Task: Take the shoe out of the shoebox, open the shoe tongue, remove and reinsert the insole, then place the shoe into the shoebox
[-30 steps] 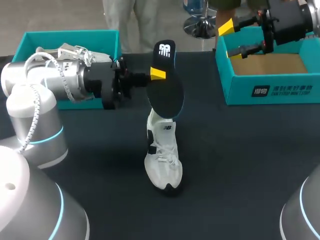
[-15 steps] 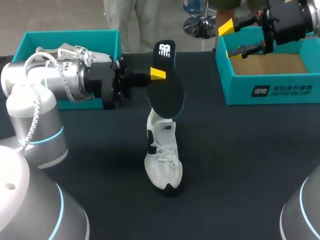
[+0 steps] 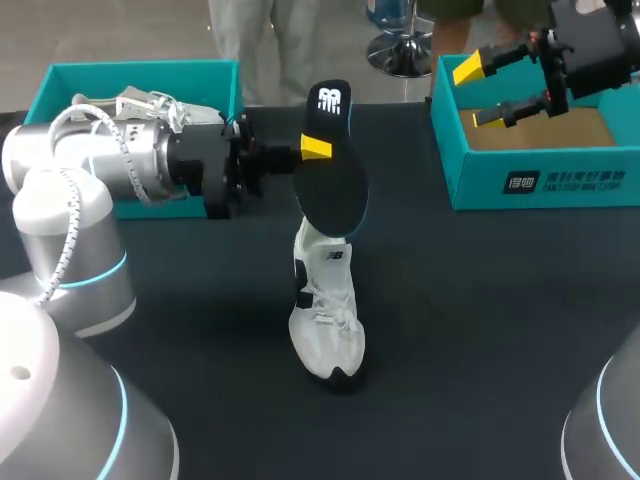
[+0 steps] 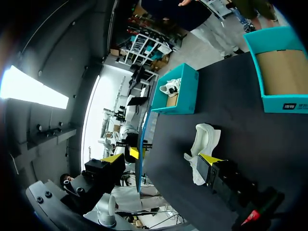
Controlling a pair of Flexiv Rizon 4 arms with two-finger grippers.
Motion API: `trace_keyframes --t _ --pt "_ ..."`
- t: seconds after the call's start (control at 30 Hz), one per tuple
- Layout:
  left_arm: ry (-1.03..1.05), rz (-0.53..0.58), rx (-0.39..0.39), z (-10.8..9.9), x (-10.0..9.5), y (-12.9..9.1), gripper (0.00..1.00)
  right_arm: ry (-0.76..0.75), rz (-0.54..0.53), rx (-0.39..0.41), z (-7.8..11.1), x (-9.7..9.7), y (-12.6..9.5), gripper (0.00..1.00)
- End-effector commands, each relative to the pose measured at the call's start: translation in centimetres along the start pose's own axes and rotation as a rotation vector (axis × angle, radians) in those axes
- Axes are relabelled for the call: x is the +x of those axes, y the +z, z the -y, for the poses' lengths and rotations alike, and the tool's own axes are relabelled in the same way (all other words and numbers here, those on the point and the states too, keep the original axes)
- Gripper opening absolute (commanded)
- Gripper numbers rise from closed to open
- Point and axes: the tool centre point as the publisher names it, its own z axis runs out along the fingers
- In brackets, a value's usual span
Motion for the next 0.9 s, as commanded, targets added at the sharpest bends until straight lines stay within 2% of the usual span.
trace_keyframes --t 0.03,0.9 --pt "0.001 -0.001 0.0 -0.05 0.02 0.1 0.0 0.011 0.001 -0.023 1.37 -0.61 -1.06 1.0" --pt "0.001 -0.001 0.0 -0.05 0.02 0.1 0.0 0.018 -0.016 -0.03 1.51 -0.8 -1.31 1.0"
